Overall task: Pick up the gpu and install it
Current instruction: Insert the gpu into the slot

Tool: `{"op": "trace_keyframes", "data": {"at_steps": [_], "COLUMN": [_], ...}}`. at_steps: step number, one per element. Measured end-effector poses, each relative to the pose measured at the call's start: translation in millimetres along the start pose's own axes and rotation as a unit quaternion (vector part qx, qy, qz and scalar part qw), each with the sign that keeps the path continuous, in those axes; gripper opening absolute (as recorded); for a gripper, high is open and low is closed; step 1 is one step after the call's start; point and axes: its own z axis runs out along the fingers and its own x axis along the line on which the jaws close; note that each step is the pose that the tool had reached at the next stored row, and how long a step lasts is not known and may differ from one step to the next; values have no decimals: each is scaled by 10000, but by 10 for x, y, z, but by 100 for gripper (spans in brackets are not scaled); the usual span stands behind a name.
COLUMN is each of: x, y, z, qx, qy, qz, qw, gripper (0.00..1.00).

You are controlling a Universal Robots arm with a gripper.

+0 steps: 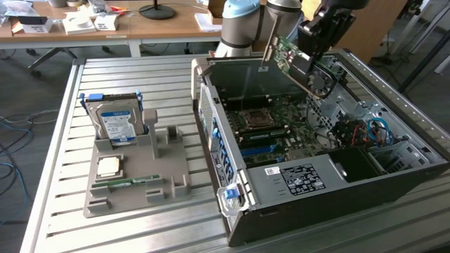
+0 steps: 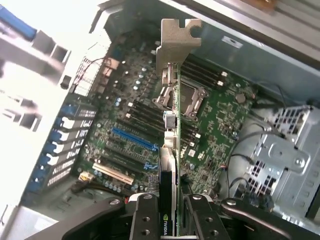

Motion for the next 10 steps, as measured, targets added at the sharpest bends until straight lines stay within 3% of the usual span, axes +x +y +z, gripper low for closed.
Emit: {"op": "trace_keyframes", "data": {"at_steps": [5, 10], "x": [0, 0], "y": [-1, -1], "z": [9, 18], "qx": [-3, -7], "qy": [32, 63], "qz": [-454, -910], "qw": [9990, 9958], "gripper": [26, 26]}}
